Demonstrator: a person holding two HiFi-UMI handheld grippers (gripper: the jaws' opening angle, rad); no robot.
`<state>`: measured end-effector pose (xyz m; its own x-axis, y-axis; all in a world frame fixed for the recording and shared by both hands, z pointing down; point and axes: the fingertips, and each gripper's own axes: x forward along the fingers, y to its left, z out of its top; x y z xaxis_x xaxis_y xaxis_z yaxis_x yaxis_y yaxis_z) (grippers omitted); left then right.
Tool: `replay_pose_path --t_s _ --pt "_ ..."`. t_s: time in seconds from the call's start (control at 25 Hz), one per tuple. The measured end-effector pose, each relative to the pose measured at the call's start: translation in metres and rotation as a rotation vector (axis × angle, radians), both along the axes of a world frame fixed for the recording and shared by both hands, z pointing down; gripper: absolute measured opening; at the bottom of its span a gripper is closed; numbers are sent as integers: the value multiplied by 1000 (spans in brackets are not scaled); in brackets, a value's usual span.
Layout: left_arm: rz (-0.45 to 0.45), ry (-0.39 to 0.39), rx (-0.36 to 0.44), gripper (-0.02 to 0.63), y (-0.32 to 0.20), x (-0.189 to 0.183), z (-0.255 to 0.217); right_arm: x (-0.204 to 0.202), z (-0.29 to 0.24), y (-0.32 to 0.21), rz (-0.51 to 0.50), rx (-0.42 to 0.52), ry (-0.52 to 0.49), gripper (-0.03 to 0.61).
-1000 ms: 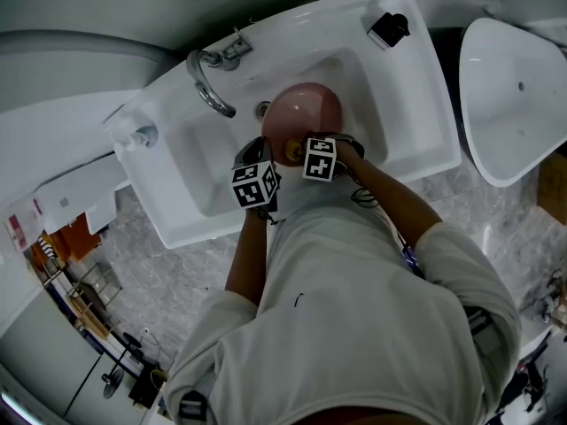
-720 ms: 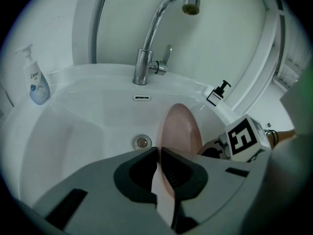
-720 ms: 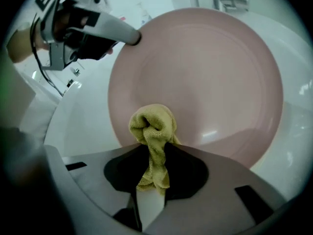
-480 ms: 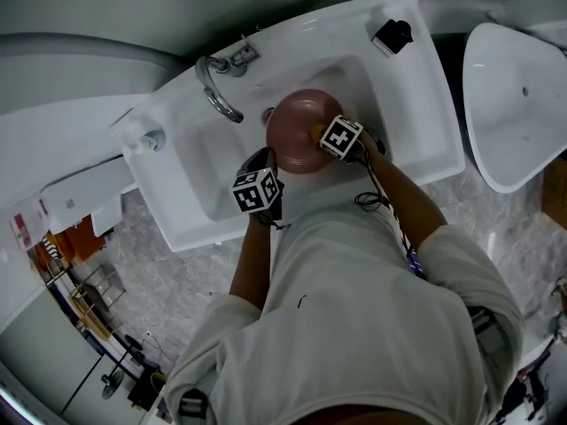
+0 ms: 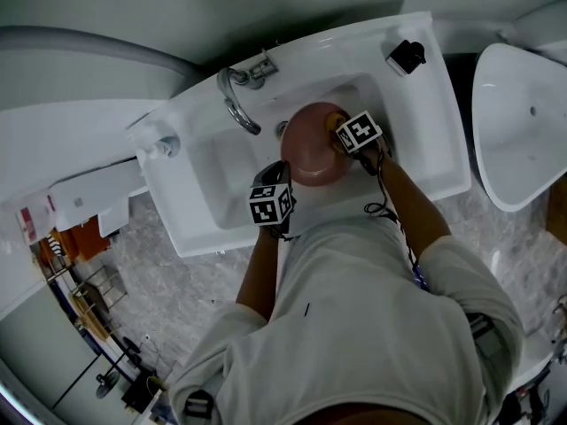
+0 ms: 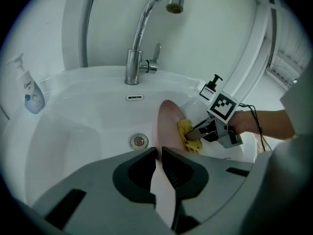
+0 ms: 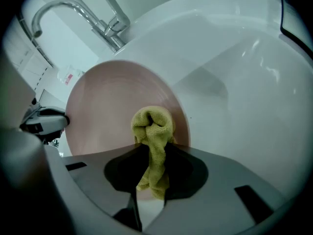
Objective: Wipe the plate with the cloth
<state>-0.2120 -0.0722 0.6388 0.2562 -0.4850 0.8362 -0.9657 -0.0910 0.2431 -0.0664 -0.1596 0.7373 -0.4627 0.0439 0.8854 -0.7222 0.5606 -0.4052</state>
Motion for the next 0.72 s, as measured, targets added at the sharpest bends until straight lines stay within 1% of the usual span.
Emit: replay_pose_path --t_s 0.16,0.32,0.4,0.56,0.72 --pt "-3 -3 2 51 -1 -1 -2 -16 -16 -15 -6 41 -18 89" --pt "2 -2 3 52 -2 -1 -1 -42 -31 -20 -5 70 -81 89" --pt "-2 -1 2 52 -2 -2 0 -57 -39 -17 -32 79 -113 89" --pt "-12 3 -5 51 -2 -4 2 -80 -50 -7 -103 137 -146 89" --pt "-16 5 -10 48 0 -6 3 -104 -64 22 -194 148 -203 89"
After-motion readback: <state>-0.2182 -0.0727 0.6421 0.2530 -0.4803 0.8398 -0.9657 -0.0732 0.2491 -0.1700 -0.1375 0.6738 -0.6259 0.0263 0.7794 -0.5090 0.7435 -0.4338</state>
